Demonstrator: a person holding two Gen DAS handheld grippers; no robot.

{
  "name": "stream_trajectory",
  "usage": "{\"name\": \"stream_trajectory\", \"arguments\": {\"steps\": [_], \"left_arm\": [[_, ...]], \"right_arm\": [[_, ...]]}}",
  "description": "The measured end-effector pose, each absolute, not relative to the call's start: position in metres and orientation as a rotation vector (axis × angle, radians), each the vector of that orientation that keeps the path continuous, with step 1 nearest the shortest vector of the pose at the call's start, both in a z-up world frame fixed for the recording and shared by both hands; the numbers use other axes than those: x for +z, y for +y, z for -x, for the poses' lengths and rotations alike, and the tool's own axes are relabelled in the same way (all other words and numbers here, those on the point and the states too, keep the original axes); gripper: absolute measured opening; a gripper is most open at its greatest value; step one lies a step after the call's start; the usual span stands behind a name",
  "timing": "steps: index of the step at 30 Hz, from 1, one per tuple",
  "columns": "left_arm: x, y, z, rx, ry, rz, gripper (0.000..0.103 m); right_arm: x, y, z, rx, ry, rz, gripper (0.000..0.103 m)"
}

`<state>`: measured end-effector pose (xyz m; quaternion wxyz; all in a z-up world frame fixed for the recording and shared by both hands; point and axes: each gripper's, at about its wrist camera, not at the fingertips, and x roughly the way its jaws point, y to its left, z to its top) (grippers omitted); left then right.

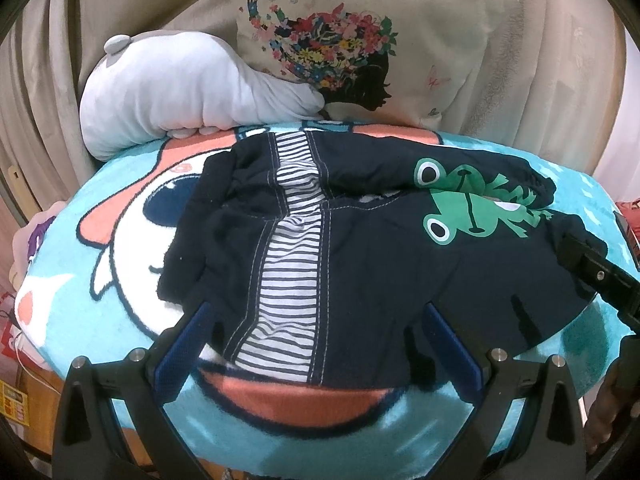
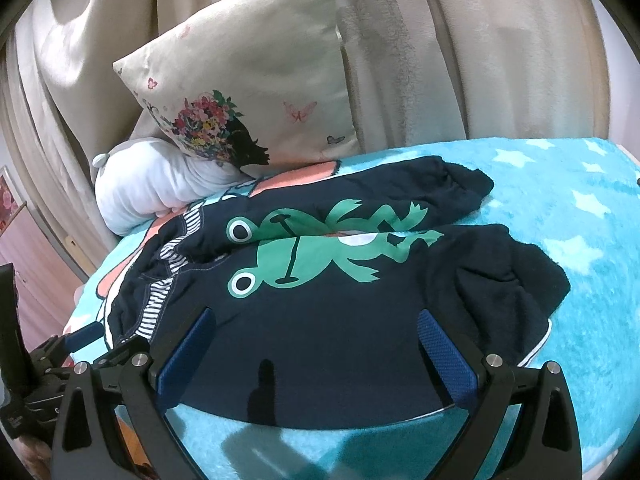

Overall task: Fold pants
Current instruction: 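Position both grippers over the waistband of the navy frog pants, then grasp the pants waistband with both grippers and lift it up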

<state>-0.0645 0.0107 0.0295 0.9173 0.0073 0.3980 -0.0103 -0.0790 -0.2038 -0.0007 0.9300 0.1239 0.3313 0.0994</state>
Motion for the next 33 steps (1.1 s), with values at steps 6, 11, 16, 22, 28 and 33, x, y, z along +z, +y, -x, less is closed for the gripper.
{"name": "stream_trajectory", "arguments": {"steps": [6,11,16,22,28,33], "left_arm": [[0.028,0.012,0.064,-0.022,0.824,-0.01,0.103],[0.024,0.012,0.062,-0.022,0.839,-0.006,0.103],[0.021,0.011,0.057,-0.022,0.853,-0.008,0.103],[0.052,0.033,0.046,-0.035,0.791,-0.026,0.103],[0.09,0.067,-0.007,-0.068,0.771,-0.065,0.103],[0.076,0.066,-0.08,-0.173,0.874,-0.133,0.103]], "right_arm": [[-0.002,-0.204,0.078,0.202,0.682,-0.254,0.102],[-0.005,-0.203,0.077,0.201,0.687,-0.242,0.102],[-0.008,-0.204,0.074,0.201,0.691,-0.236,0.102],[0.006,-0.206,0.068,0.23,0.69,-0.18,0.102],[0.063,-0.223,0.038,0.263,0.643,-0.028,0.102],[0.076,-0.218,-0.027,0.265,0.67,0.154,0.102]]}}
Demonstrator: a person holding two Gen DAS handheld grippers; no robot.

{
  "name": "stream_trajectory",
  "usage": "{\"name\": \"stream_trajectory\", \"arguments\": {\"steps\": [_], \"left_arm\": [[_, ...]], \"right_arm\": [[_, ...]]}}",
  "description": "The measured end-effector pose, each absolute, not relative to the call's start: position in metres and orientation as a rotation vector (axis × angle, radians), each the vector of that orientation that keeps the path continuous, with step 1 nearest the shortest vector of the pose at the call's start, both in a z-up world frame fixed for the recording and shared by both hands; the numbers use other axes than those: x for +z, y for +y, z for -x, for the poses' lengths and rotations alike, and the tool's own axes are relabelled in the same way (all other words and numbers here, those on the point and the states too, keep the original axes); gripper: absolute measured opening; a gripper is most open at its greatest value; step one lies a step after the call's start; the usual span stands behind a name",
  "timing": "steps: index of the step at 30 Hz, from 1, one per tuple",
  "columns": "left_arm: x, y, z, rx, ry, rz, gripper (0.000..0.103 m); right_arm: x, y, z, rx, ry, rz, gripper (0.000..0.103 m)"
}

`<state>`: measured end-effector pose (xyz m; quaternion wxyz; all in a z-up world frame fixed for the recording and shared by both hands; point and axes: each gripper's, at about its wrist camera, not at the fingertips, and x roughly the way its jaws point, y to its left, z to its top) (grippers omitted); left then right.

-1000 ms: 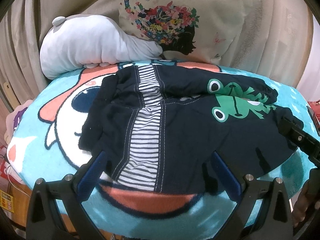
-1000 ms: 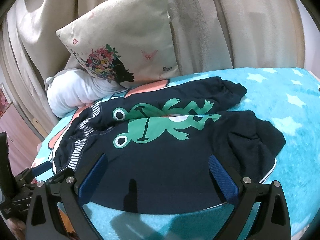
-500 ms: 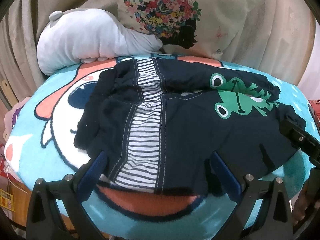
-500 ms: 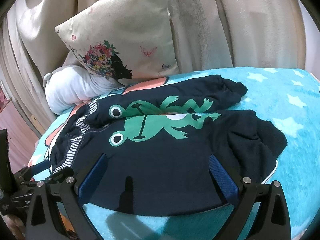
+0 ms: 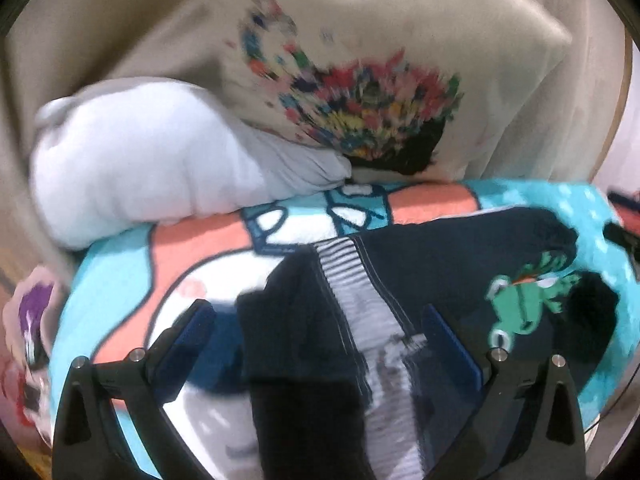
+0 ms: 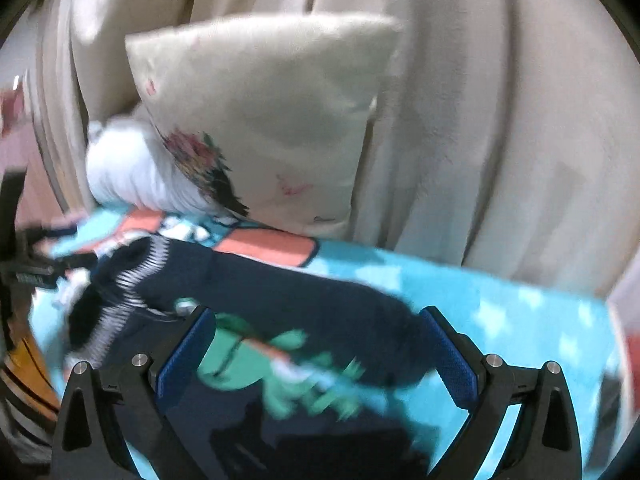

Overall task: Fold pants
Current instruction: 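Grasp the pants waistband with both grippers and lift it up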

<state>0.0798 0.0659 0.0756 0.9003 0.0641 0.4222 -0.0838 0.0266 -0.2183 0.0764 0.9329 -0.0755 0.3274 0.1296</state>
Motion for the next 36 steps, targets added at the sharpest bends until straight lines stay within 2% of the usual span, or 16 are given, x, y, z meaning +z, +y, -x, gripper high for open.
{"name": "stream_trajectory", "arguments": {"steps": [6,14,17,18,19,20,21,22,29,36], "left_arm": [[0.044,0.064,-0.151,-0.299,1.009,-0.122,0.103],[0.007,0.061,-0.204,-0.473,1.158,-0.051,0.103],[0.002,0.054,-0.202,-0.48,1.152,-0.099,0.103],[0.002,0.05,-0.198,-0.488,1.147,-0.128,0.094],[0.004,0.047,-0.193,-0.478,1.126,-0.166,0.069],[0.007,0.044,-0.189,-0.476,1.11,-0.192,0.056],[0.01,0.042,-0.185,-0.512,1.114,-0.176,0.03],[0.013,0.042,-0.182,-0.534,1.122,-0.149,0.007],[0.046,0.037,-0.144,-0.467,1.014,-0.175,0.006],[0.092,0.057,-0.074,-0.452,0.873,-0.118,0.006]], "right_arm": [[0.038,-0.201,-0.112,0.334,0.843,0.327,0.102],[0.002,-0.175,-0.168,0.472,0.978,0.334,0.101],[-0.013,-0.168,-0.172,0.504,1.026,0.347,0.084],[-0.017,-0.166,-0.169,0.522,1.035,0.348,0.079],[-0.017,-0.166,-0.166,0.53,1.016,0.341,0.057],[-0.015,-0.167,-0.162,0.548,1.013,0.323,0.043],[-0.012,-0.168,-0.16,0.56,1.011,0.295,0.016],[-0.01,-0.17,-0.159,0.559,1.015,0.276,0.009],[0.023,-0.171,-0.132,0.536,0.932,0.284,0.007],[0.066,-0.177,-0.06,0.54,0.79,0.238,0.007]]}}
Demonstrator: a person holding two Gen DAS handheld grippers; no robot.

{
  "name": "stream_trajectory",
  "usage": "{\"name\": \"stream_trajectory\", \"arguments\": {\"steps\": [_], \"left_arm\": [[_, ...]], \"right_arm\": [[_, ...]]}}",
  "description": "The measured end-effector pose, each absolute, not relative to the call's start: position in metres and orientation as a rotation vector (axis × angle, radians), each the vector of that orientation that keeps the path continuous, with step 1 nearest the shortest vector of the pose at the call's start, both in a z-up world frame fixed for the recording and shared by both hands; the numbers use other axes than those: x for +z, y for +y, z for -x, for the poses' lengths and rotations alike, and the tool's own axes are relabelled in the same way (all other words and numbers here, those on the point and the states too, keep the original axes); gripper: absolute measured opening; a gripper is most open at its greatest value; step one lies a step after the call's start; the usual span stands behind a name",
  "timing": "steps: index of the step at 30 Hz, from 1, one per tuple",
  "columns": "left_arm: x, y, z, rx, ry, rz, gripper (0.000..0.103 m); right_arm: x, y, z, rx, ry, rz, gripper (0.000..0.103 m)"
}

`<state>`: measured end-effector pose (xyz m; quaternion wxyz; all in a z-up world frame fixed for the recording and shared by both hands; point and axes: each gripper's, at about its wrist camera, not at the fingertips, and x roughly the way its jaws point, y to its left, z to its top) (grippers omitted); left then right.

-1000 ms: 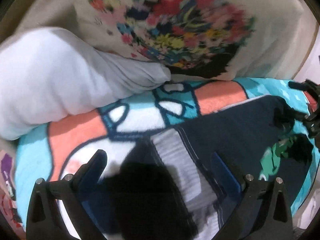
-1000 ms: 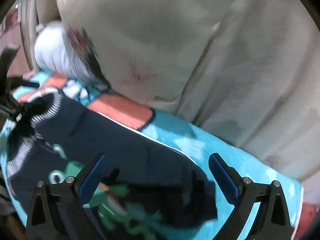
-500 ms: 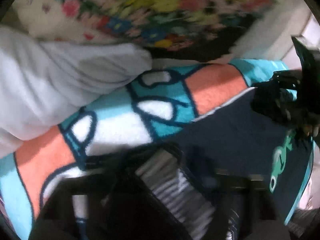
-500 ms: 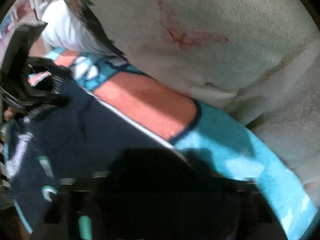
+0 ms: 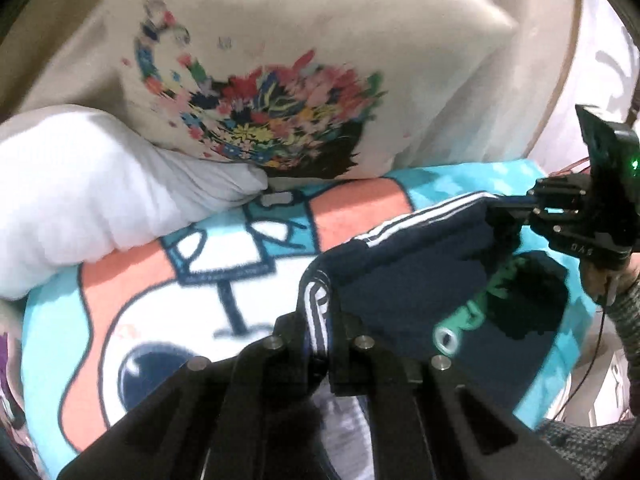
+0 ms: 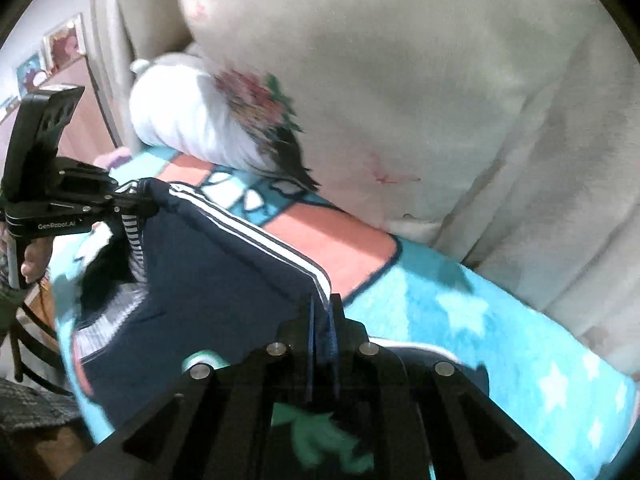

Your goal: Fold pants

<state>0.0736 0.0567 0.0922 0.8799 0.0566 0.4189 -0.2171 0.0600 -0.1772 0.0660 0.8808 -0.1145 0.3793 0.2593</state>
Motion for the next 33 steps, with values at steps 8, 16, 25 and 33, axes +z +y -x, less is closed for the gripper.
{"name": "stream_trajectory", "arguments": {"steps": [8,16,25,33], "left_arm": [[0.067,0.059,0.016,-0.361,0.812,-0.094,0.007],[0.017,0.083,0.048,-0.305,0.905,0.049,0.01],[0.048,0.09,0.086,-0.344,0.817,-0.029,0.053],[0.076,0.103,0.074,-0.361,0.754,0.132,0.067]], "right_arm": [[0.05,-0.172,0.035,0.587,0.742,0.197,0.007],[-0.003,-0.19,0.076,0.552,0.806,0.05,0.013],[0.031,-0.234,0.099,0.394,0.701,-0.006,0.063],[0.043,-0.199,0.044,0.251,0.666,0.144,0.064]]}}
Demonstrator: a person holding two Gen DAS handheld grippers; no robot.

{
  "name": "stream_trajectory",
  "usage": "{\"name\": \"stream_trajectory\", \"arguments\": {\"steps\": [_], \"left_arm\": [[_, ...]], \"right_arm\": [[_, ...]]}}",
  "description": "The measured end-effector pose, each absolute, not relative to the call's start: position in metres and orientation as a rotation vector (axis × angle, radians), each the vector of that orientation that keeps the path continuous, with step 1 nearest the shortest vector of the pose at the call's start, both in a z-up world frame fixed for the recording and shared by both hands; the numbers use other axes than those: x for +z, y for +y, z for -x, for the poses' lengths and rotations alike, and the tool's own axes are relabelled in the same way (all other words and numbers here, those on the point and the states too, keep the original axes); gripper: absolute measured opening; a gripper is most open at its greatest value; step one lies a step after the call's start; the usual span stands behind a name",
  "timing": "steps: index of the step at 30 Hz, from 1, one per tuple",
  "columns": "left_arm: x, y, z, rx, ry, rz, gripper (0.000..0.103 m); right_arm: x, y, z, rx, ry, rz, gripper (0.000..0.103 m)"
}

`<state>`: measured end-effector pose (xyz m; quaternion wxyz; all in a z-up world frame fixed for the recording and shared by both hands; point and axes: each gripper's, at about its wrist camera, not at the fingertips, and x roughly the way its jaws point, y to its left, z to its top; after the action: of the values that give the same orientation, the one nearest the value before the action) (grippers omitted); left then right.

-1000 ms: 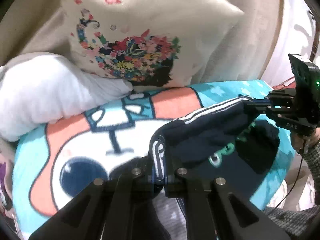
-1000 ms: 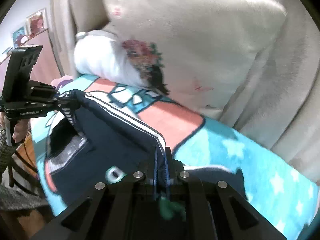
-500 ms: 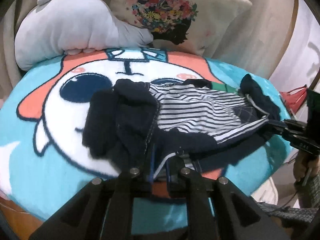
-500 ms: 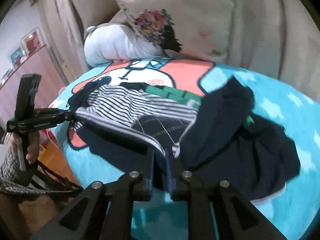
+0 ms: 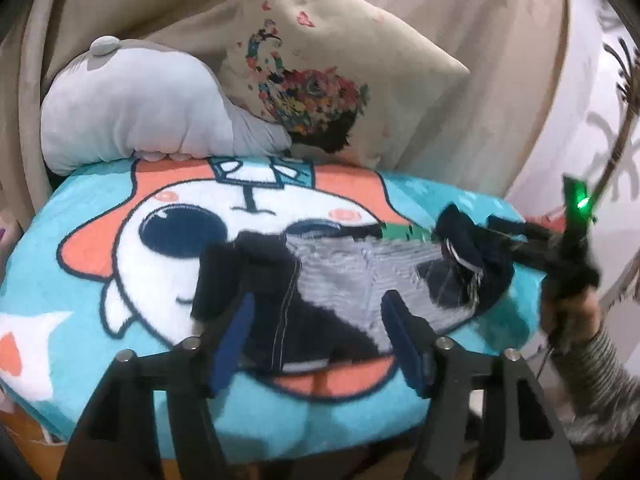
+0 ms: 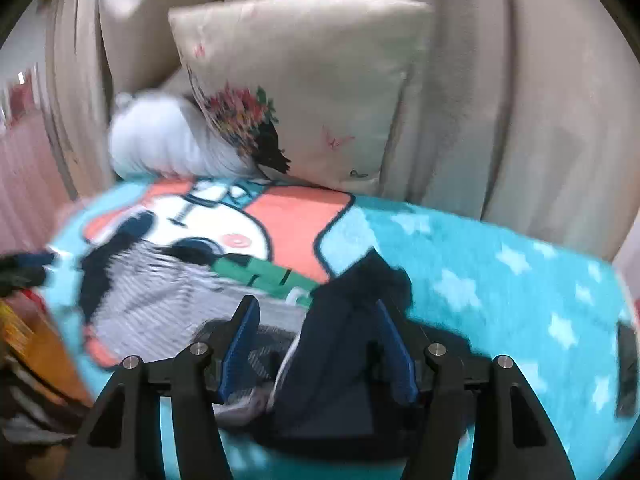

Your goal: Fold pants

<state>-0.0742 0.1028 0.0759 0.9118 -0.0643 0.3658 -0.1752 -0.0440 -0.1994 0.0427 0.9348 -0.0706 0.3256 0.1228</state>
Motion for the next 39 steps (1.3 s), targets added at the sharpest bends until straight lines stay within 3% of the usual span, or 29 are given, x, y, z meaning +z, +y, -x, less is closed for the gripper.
{"name": "stream_trajectory", "arguments": {"steps": [4,5,6,7,14,19,21,23,25,26,32,34,35,36,37,39], "left_arm": [[0.061,0.088,0.041,-0.258,0.778,0.106,0.067],[0.054,0.085,0.034,-0.222,0.783,0.085,0.067],[0.046,0.082,0.026,-0.182,0.795,0.063,0.067],[0.037,0.079,0.02,-0.146,0.81,0.043,0.067],[0.017,0.078,0.019,-0.078,0.777,-0.007,0.068],[0.01,0.082,0.018,-0.058,0.782,0.015,0.073],[0.008,0.082,0.019,-0.051,0.784,0.01,0.076],[0.006,0.081,0.019,-0.043,0.784,0.003,0.076],[0.005,0.079,0.019,-0.036,0.783,-0.002,0.076],[0.005,0.079,0.019,-0.033,0.783,-0.001,0.076],[0.009,0.083,0.021,-0.029,0.795,0.048,0.076],[0.012,0.085,0.021,-0.029,0.799,0.064,0.076],[0.014,0.086,0.022,-0.03,0.8,0.076,0.076],[0.017,0.087,0.023,-0.032,0.8,0.091,0.076],[0.02,0.088,0.025,-0.037,0.798,0.107,0.076],[0.025,0.09,0.027,-0.05,0.797,0.137,0.076]], "right_arm": [[0.012,-0.163,0.007,0.055,0.684,0.351,0.061],[0.004,-0.158,0.0,0.015,0.686,0.402,0.053],[-0.002,-0.158,-0.004,-0.002,0.694,0.427,0.025],[-0.006,-0.161,-0.006,-0.01,0.71,0.435,0.012],[0.022,-0.237,0.038,-0.153,0.664,0.279,0.012],[0.005,-0.318,0.066,-0.336,0.743,0.107,0.012],[0.002,-0.355,0.082,-0.362,0.74,-0.06,0.014],[0.008,-0.376,0.096,-0.296,0.686,-0.219,0.025],[0.015,-0.383,0.1,-0.205,0.624,-0.322,0.073],[0.018,-0.382,0.1,-0.163,0.61,-0.345,0.077],[0.026,-0.327,0.065,-0.009,0.609,-0.272,0.077],[0.024,-0.306,0.047,0.003,0.644,-0.2,0.067],[0.021,-0.302,0.04,0.009,0.654,-0.182,0.052],[0.017,-0.295,0.033,0.035,0.677,-0.165,0.015],[0.013,-0.29,0.027,0.078,0.711,-0.166,0.004],[0.012,-0.291,0.029,0.106,0.713,-0.179,0.004]]}}
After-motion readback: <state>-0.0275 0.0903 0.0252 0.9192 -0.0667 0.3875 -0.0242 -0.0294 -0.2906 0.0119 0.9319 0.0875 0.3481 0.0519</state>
